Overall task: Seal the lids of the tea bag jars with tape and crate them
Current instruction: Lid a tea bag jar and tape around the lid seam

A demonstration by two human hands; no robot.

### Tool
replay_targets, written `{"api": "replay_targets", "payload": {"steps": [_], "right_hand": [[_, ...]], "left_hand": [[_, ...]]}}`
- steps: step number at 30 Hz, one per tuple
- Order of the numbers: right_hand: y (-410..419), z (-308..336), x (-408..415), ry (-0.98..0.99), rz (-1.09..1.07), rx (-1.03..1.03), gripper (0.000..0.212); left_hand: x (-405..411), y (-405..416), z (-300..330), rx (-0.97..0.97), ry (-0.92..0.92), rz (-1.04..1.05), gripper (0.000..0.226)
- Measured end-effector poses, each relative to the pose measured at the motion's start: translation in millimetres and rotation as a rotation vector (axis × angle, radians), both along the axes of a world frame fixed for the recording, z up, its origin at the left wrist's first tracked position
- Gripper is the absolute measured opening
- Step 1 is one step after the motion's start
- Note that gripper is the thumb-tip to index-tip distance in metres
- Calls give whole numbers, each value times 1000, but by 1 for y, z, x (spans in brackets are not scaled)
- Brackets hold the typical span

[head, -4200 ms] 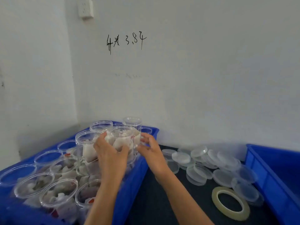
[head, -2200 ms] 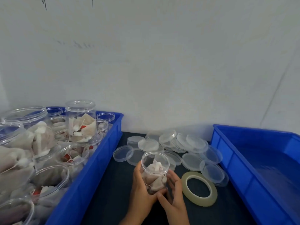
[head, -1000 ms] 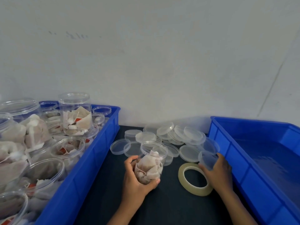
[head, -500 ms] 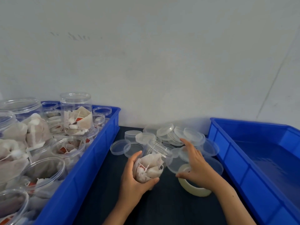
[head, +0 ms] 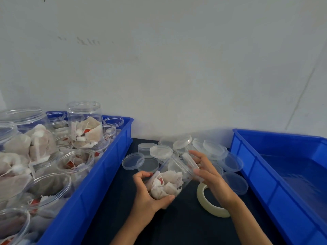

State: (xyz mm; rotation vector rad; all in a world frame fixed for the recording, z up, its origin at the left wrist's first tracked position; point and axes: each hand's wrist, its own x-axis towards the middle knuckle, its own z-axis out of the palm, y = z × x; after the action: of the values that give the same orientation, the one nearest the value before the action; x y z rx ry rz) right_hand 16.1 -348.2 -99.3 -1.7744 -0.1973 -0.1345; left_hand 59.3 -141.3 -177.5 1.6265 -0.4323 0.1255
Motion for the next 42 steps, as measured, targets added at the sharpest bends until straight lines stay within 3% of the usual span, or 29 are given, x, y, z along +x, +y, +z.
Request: {"api": "replay_targets", "payload": {"steps": [14, 19, 22, 24, 28, 32, 36, 39, 42], "right_hand": [[39, -13, 12, -132, -212, 8, 41], [45, -23, 16, -96, -226, 150, 48], [61, -32, 15, -86, -246, 197, 53], [73, -33, 14, -107, -289, 177, 52], [72, -28, 16, -168, -258, 173, 47], [66, -26, 16, -239, -158, 123, 52], [67, -19, 10, -453, -181, -55, 42], [60, -5, 7, -713, -137, -248, 47], [53, 7, 4, -811, -92, -311, 50]], "left_hand": [[5, 10, 5, -32, 129, -141, 84], [1, 4, 8, -331, 247, -95, 97], [4, 2, 9, -562, 353, -20, 78], [4, 2, 9, -484, 343, -40, 75], [3, 5, 9, -416, 262, -162, 97], [2, 7, 14, -433, 288, -133, 90], [-2, 14, 23, -450, 484, -229, 91], [-7, 19, 29, -427, 582, -474, 88], [-8, 21, 36, -463, 659, -655, 80]]}}
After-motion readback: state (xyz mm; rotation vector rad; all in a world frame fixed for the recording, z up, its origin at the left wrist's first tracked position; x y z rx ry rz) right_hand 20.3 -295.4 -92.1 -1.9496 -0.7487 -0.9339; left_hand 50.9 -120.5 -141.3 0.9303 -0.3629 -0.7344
